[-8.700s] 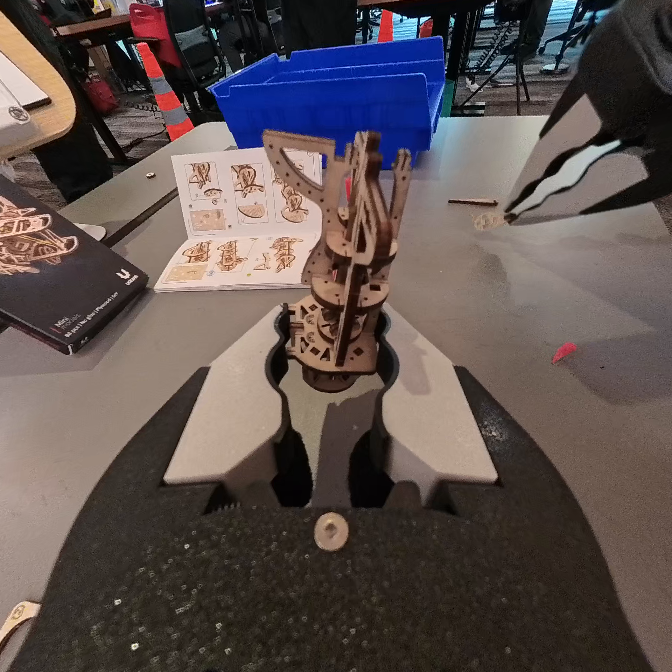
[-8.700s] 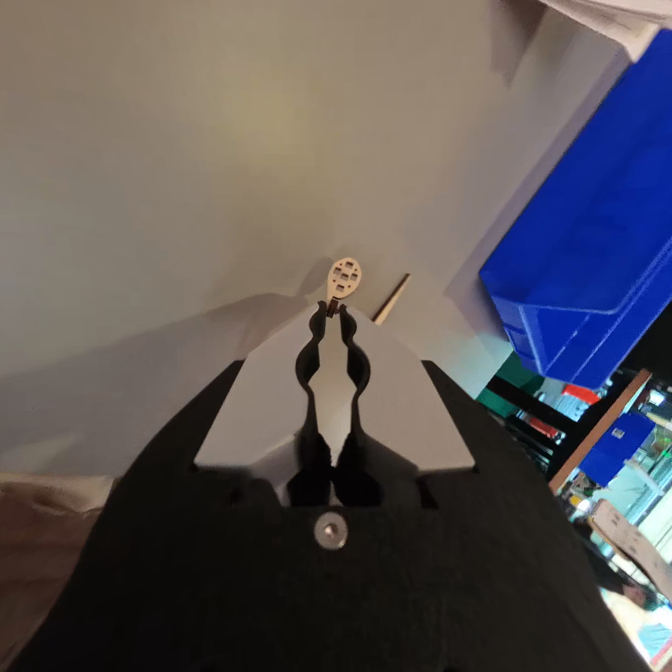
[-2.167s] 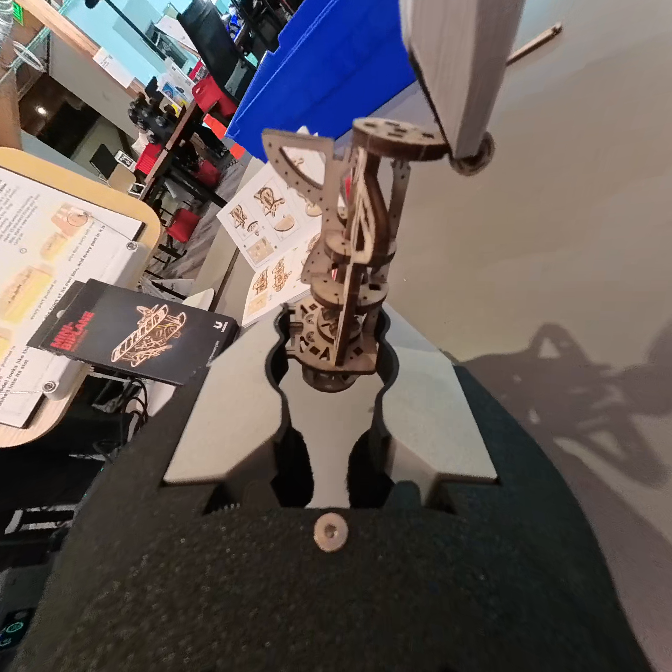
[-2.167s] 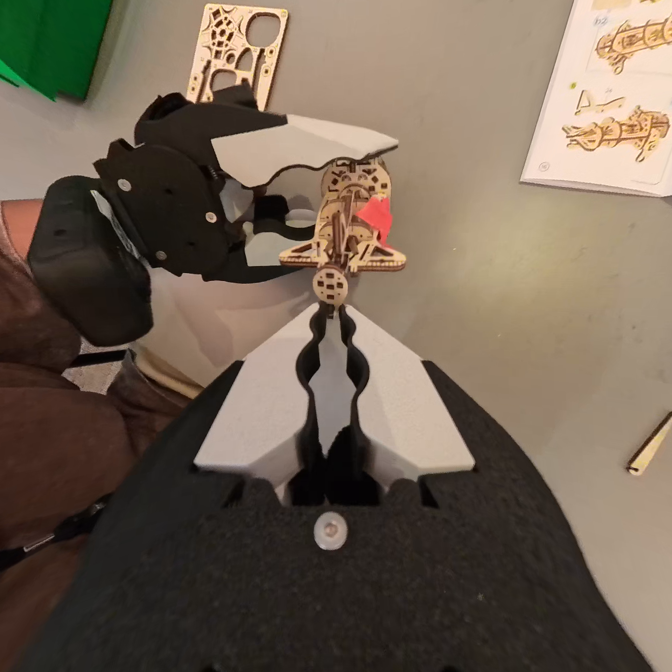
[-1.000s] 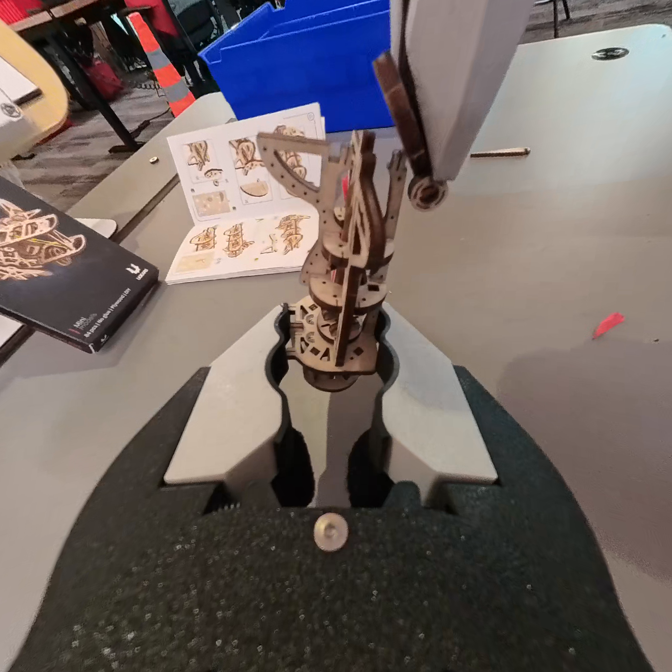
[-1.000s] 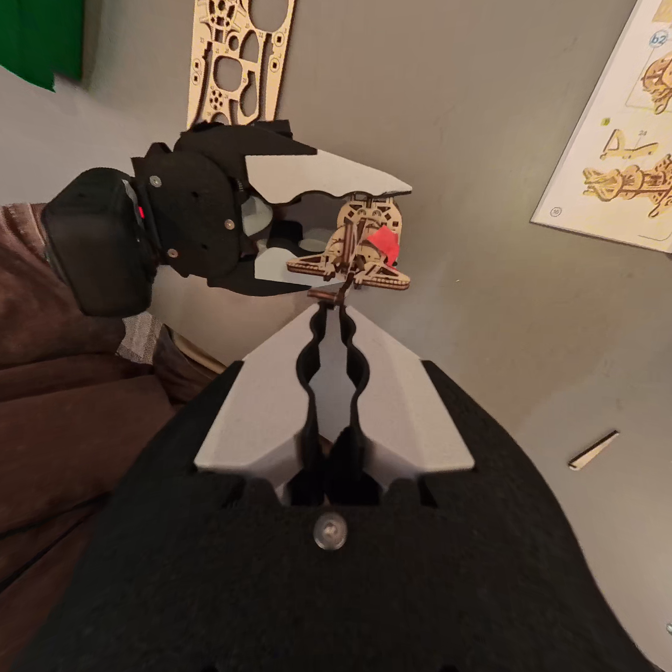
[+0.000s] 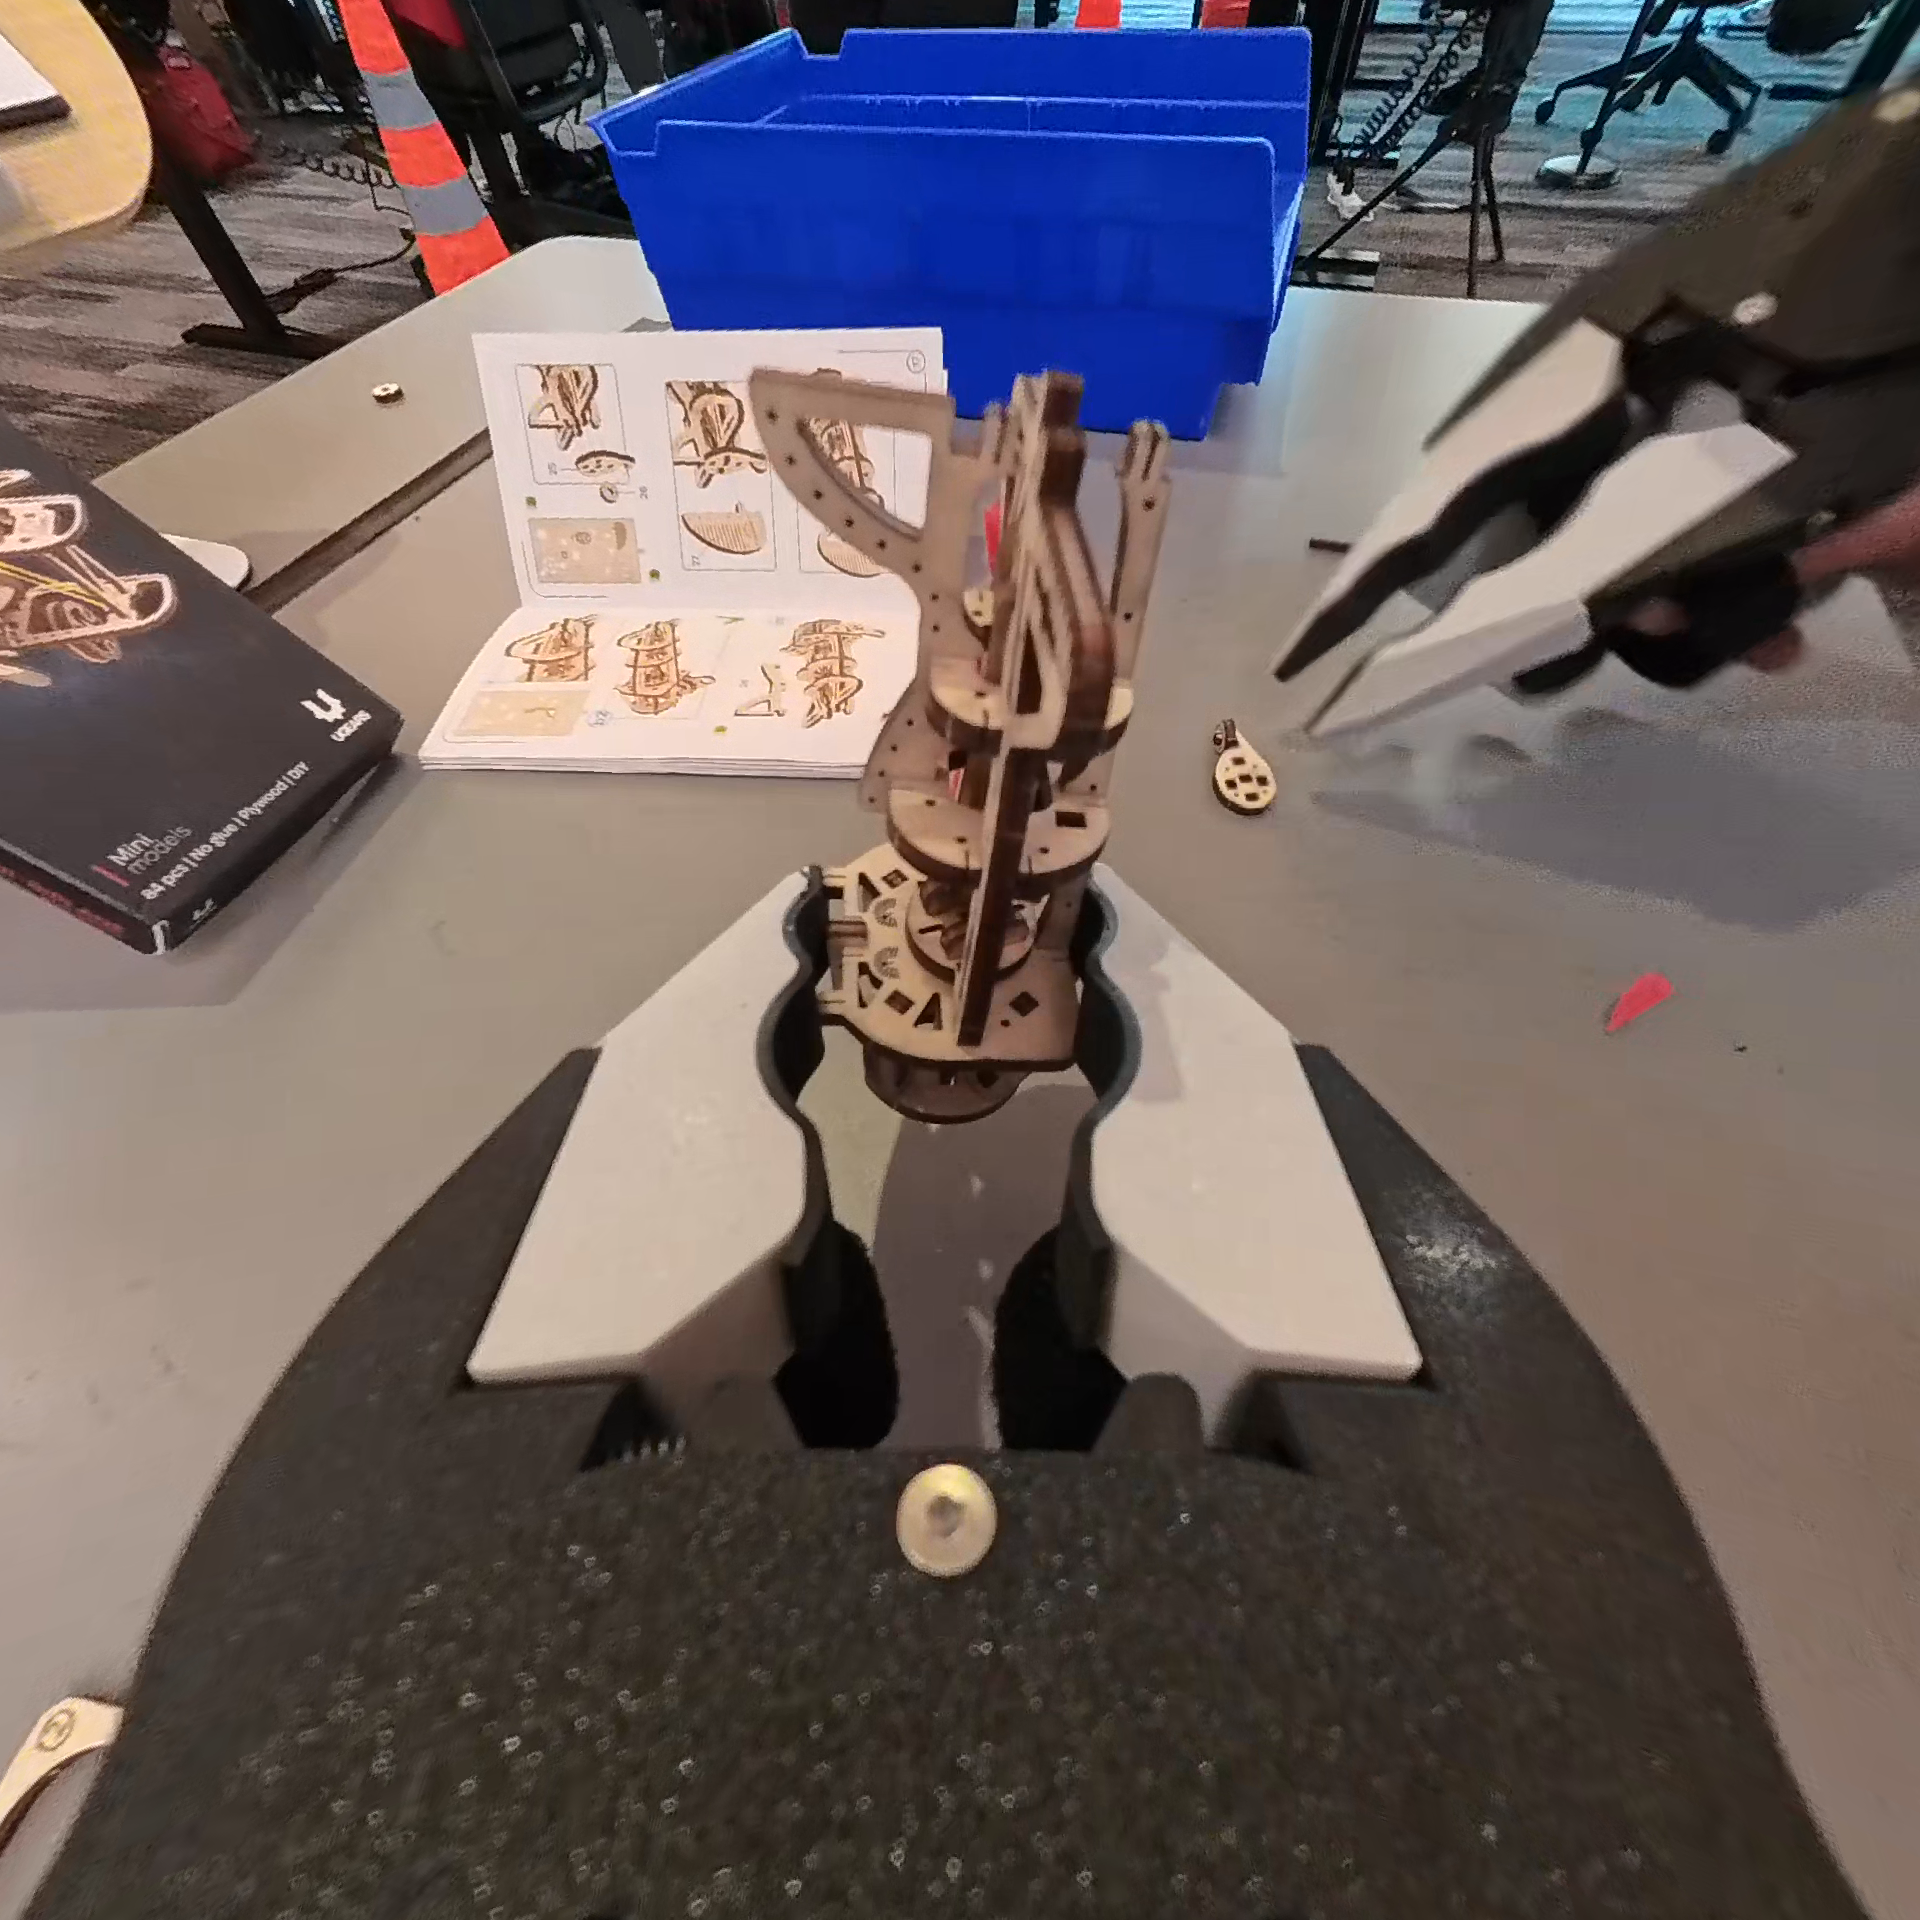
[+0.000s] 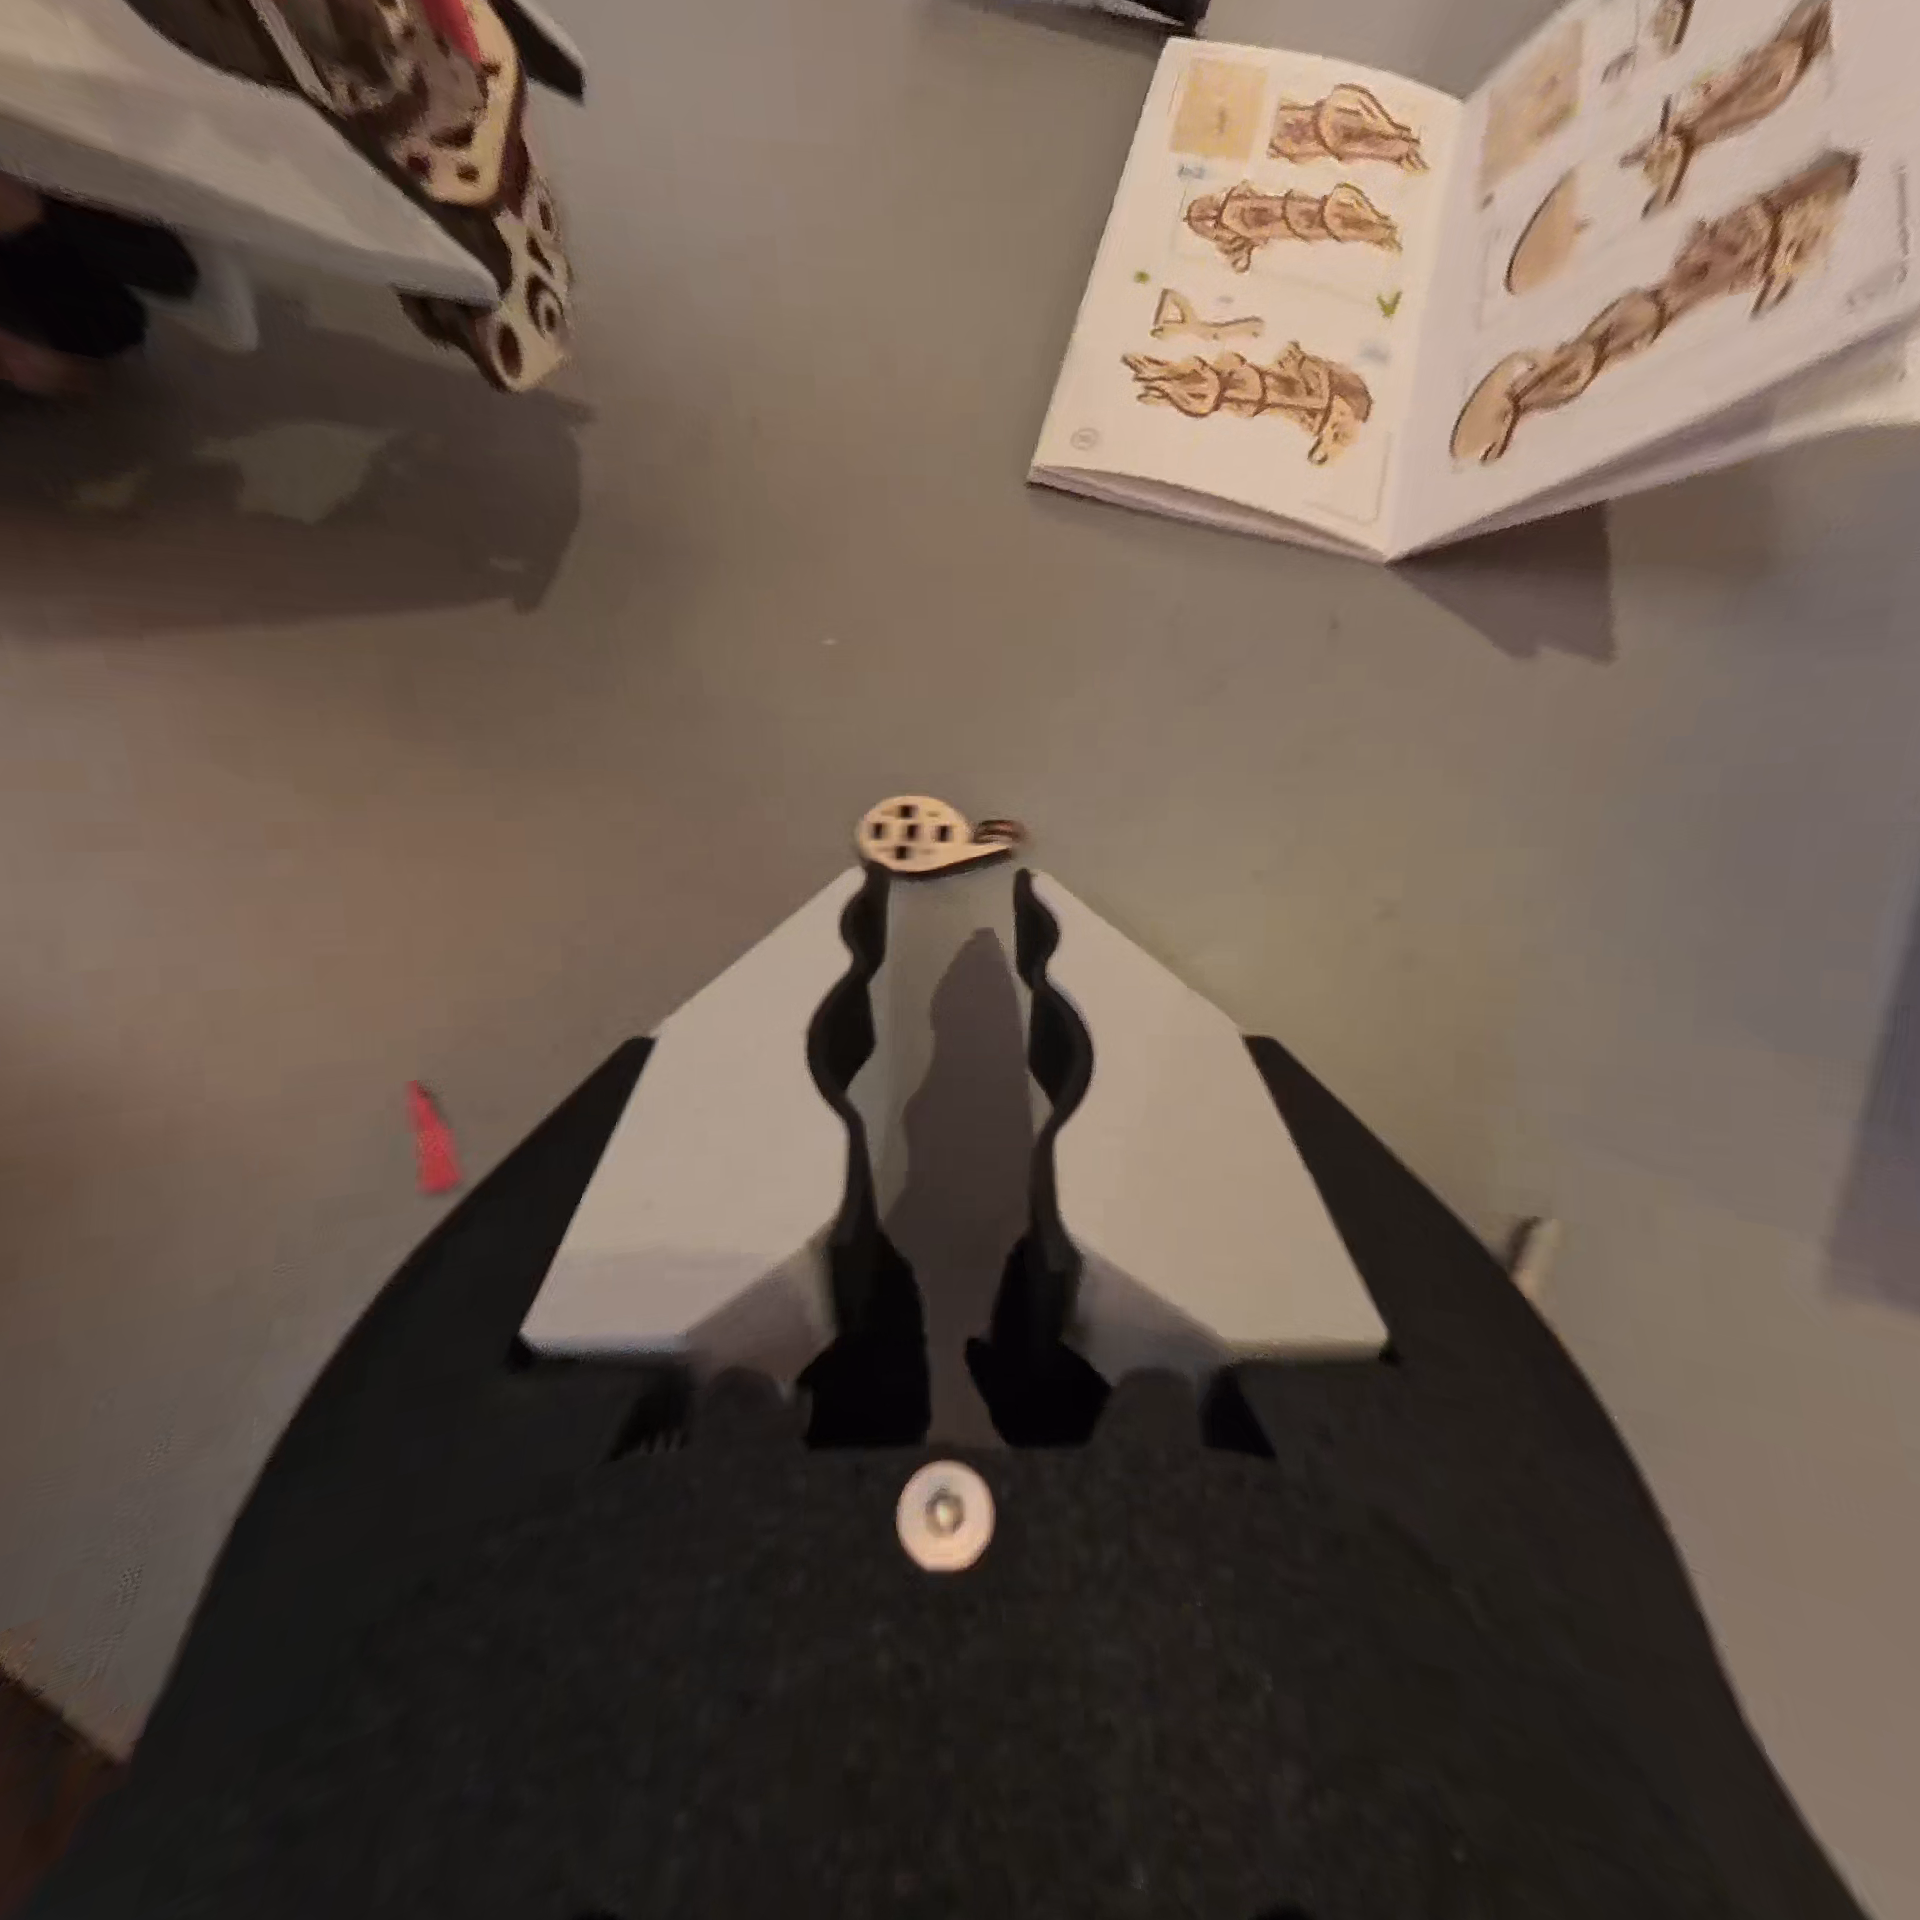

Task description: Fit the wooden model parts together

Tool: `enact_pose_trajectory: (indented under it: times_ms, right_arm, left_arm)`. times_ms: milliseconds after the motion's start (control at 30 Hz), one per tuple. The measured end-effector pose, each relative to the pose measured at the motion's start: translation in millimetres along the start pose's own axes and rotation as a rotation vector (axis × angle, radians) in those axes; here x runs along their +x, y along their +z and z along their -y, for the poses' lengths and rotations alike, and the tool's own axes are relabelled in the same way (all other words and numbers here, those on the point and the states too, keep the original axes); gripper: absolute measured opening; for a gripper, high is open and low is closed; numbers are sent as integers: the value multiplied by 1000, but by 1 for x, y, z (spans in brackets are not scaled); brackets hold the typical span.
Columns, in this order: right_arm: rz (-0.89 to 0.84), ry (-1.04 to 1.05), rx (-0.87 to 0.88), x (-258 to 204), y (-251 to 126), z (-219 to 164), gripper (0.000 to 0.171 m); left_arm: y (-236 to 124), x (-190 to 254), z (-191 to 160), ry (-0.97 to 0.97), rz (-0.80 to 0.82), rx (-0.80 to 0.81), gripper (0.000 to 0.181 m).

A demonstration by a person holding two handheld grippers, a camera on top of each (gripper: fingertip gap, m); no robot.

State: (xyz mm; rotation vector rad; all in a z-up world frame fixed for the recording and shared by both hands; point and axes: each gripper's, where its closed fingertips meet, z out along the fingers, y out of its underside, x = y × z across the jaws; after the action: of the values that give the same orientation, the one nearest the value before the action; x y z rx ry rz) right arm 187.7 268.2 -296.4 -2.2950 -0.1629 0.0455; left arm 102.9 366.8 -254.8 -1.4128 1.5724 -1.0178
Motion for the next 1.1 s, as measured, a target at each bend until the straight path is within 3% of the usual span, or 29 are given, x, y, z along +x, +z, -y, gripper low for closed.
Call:
enact_pose_trajectory:
  times_ms: [100, 200, 433, 467, 533, 567, 633, 700, 800, 867, 1000, 1100]
  right_arm:
    - [175, -191, 23, 8, 7, 5, 25]
    - [335, -363, -92, 8, 14, -10, 31]
    - [487, -412, -74, 0, 24, -2, 37]
    - [488, -427, -69, -2, 26, -1, 35]
    - [489, -435, -79, -3, 26, -1, 8]
    - [498, -409, -101, -3, 26, -2, 6]
    - [586, -242, -183, -11, 19, -3, 6]
    - [784, 103, -242, -33, 4, 13, 6]
    - [1054, 564, -108, -60, -22, 57, 6]
    - [1135, 793, -105, -78, -29, 68, 6]
    - [1455, 1308, 170, -89, -59, 127, 6]
    - [1674, 1506, 347, -99, -78, 161, 6]
  left_arm:
    - [0, 1, 0, 5, -2, 3, 44]
    - [0, 2, 0, 10, -4, 2, 44]
    - [0, 3, -1, 14, -10, -4, 44]
    - [1, 3, -1, 15, -11, -4, 44]
    - [1, 3, -1, 16, -13, -8, 44]
    - [1, 3, -1, 16, -13, -7, 44]
    - [0, 3, -1, 15, -12, -4, 44]
    - [0, 3, 0, 11, -14, -2, 44]
    - [0, 3, 0, 10, -14, -3, 44]
    - [0, 3, 0, 12, -12, 3, 44]
    - [-4, 3, 7, 42, 8, 45, 44]
    - [-9, 4, 15, 105, 50, 89, 44]
